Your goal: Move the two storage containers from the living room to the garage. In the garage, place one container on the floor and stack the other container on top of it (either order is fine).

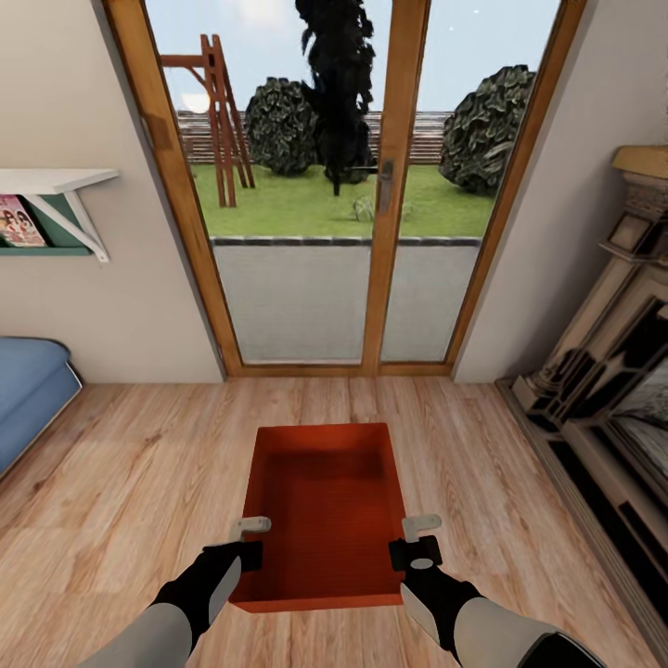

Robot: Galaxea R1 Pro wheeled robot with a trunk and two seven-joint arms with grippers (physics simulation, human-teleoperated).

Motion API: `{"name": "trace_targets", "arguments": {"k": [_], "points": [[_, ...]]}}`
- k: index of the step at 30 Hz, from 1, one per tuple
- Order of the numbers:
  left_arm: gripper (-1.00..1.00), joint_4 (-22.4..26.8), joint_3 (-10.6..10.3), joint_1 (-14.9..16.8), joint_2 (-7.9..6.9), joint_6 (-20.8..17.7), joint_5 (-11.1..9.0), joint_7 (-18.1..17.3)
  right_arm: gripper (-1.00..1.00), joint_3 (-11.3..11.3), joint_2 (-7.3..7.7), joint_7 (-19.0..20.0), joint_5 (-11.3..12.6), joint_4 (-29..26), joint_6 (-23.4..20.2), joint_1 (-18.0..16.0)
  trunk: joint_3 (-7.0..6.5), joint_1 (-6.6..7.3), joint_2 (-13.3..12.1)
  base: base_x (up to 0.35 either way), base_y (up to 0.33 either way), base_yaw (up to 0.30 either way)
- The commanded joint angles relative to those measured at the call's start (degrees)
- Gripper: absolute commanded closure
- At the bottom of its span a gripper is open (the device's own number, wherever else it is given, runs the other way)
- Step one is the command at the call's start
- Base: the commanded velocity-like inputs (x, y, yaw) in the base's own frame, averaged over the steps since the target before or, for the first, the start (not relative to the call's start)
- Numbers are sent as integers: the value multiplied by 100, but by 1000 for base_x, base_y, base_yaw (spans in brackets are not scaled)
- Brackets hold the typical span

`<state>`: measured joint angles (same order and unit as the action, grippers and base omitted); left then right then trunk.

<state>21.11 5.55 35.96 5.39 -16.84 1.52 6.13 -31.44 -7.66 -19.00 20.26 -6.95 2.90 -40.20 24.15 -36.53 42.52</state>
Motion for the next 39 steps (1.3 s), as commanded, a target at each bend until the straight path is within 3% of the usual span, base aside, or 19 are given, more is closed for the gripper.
{"name": "trace_targets", "arguments": {"k": [1,39], "points": [[100,10,86,-1,9,-39,112,37,100,112,-7,-8,36,-88,18,-5,-3,-1,5,0,0,0],[100,8,86,-1,8,-39,108,37,100,112,-7,-8,31,-88,18,-5,-338,-1,5,0,0,0]]}}
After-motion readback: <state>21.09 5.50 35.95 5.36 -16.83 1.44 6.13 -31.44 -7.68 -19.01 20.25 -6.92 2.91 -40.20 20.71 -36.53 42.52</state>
